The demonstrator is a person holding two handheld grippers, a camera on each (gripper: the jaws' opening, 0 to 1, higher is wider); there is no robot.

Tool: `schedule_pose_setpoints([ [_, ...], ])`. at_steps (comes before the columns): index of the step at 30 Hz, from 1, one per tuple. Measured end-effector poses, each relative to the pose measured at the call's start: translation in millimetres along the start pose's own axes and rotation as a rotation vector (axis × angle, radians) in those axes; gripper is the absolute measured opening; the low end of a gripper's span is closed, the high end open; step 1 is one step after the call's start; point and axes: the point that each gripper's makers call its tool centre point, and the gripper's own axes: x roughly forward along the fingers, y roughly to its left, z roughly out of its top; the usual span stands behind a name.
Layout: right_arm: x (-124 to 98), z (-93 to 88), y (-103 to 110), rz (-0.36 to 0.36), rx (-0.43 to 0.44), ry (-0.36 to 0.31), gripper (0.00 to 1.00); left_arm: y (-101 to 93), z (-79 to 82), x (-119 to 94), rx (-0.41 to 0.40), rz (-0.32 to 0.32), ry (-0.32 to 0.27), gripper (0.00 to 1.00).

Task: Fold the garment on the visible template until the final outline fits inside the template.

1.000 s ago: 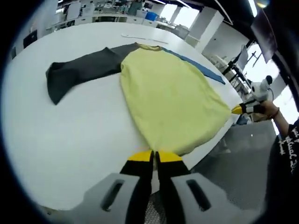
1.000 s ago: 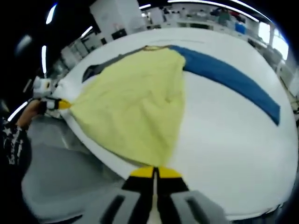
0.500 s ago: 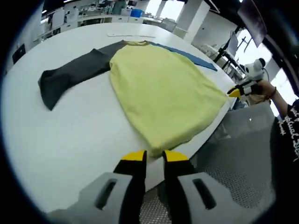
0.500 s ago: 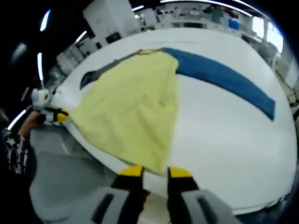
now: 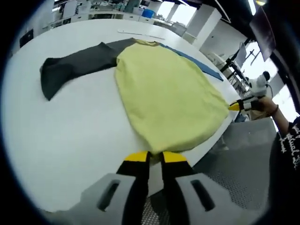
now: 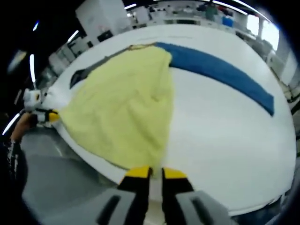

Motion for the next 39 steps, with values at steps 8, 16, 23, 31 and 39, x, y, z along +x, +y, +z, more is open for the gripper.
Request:
schedule_pose_setpoints([
  [8,2,-0.1,1,0.003,-0.007,-0.008,0.00,-6.9,6.4,3,0.005,-0.015,-0.013,0.02],
  [16,-6,2.9,4,0.025,-0.006,-0.020,0.00,-8.6,1.0,-10,-0.055,-0.028,0.008,0.01],
  [23,-14,7.6,4,0.036,-0.002,-0.031,0.00,-7.2,-12.7,-14,-0.137,-0.006,0.074,0.01],
  [31,-9,1.2,4,0.010,-0.022,-0.009,0.00,-9.1,-21.9,-14,-0.211,0.014,0.140,0.01],
  [39,-5,-2.8,3,0.000,-0.002,-0.005,0.00,0.2,-28.7,-12,-0.191,0.071,0.167,0.01],
])
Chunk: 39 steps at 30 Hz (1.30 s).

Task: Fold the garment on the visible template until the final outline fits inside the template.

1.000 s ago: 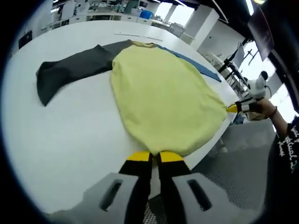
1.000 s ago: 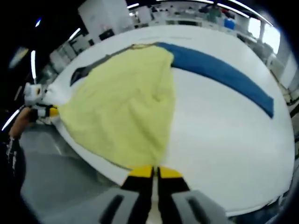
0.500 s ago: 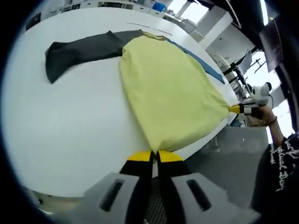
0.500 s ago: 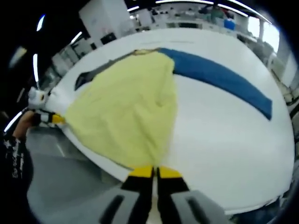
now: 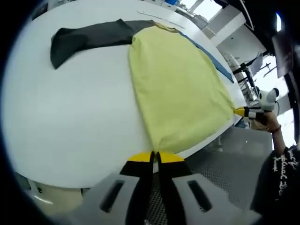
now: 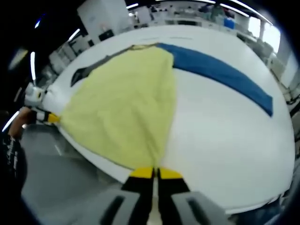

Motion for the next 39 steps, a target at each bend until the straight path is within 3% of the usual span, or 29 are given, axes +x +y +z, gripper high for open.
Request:
schedule_pose_setpoints([
  [7,2,-1.6,-1,0.004,0.006,0.008,0.00,1.5,2.3,1,0.031,0.011,-0.017,0.02],
  [10,3,-3.3,-5,0.002,0.003,0.015,0.01,4.9,4.4,-1,0.074,0.043,-0.030,0.13],
  [12,1,-3.2,-5,0.001,0.007,0.006,0.08,4.8,7.7,-2,0.118,0.049,-0.048,0.24],
  [18,-4,2.8,-10,-0.023,0.021,-0.040,0.36,1.1,13.1,-1,0.216,0.038,-0.102,0.45],
  [25,-8,9.9,-7,-0.011,0.005,-0.078,0.61,-3.5,29.6,-7,0.277,0.037,-0.200,0.57],
  [30,-10,15.5,-10,-0.015,-0.007,-0.093,0.73,-4.9,40.3,-11,0.282,0.051,-0.260,0.74],
  [34,-11,24.5,-23,-0.026,0.019,-0.125,0.81,-11.1,46.5,-15,0.318,0.046,-0.293,0.78],
  [36,-17,36.3,-34,-0.057,0.058,-0.194,0.88,-8.6,47.9,-15,0.327,0.053,-0.294,0.80],
  [39,-21,46.4,-53,-0.068,0.102,-0.243,0.91,-9.2,52.4,-17,0.343,0.049,-0.322,0.84],
])
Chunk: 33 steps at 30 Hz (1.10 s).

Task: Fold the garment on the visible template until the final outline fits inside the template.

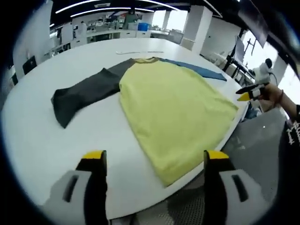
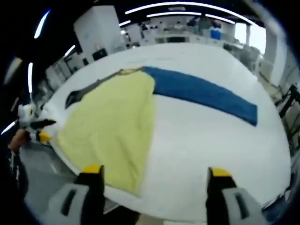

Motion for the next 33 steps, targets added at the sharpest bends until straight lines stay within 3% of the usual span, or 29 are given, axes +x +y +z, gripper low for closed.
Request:
schedule_pose_setpoints([
  [8,-2,32.4,-43,-0.060,0.030,-0.103,0.94,-3.2,8.7,-1,0.018,-0.002,-0.024,0.90],
  [14,1,49.7,-84,-0.127,0.040,-0.127,0.94,-3.7,16.8,-3,0.028,0.004,-0.049,0.98],
  [19,3,67.2,-115,-0.181,0.071,-0.168,0.91,-3.2,20.6,-3,0.030,0.014,-0.066,0.99],
  [23,12,79.5,-155,-0.248,0.093,-0.189,0.82,-2.0,18.3,-3,0.027,0.017,-0.051,0.99],
  [29,19,89.1,-175,-0.278,0.134,-0.203,0.72,-0.6,23.7,-5,0.035,0.024,-0.080,0.99],
  [33,20,92.3,-177,-0.315,0.139,-0.204,0.66,-0.3,25.9,-6,0.028,0.023,-0.100,0.99],
])
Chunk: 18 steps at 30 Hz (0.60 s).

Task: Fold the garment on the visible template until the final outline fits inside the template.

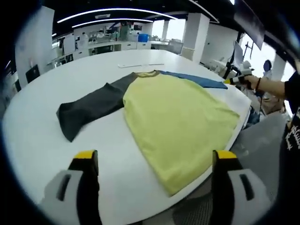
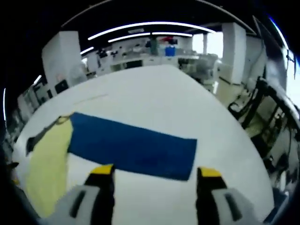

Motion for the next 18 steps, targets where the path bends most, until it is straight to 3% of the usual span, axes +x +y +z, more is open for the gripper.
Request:
schedule_pose_setpoints([
  [3,15,-0.7,-14,-0.027,0.012,0.015,0.60,-0.2,0.1,0,-0.003,-0.002,-0.004,0.99],
  [8,18,-5.2,-13,-0.059,0.022,0.033,0.47,1.5,2.7,-1,-0.006,0.005,-0.020,0.97],
  [11,25,-6.4,-24,-0.087,0.029,0.041,0.42,2.4,3.9,-3,-0.007,0.010,-0.028,0.96],
  [14,23,-8.7,-24,-0.101,0.077,0.034,0.40,2.7,4.5,-3,-0.005,0.012,-0.031,0.95],
  [18,24,-16.6,-25,-0.123,0.069,0.066,0.38,4.6,1.5,-3,-0.008,0.016,-0.021,0.93],
])
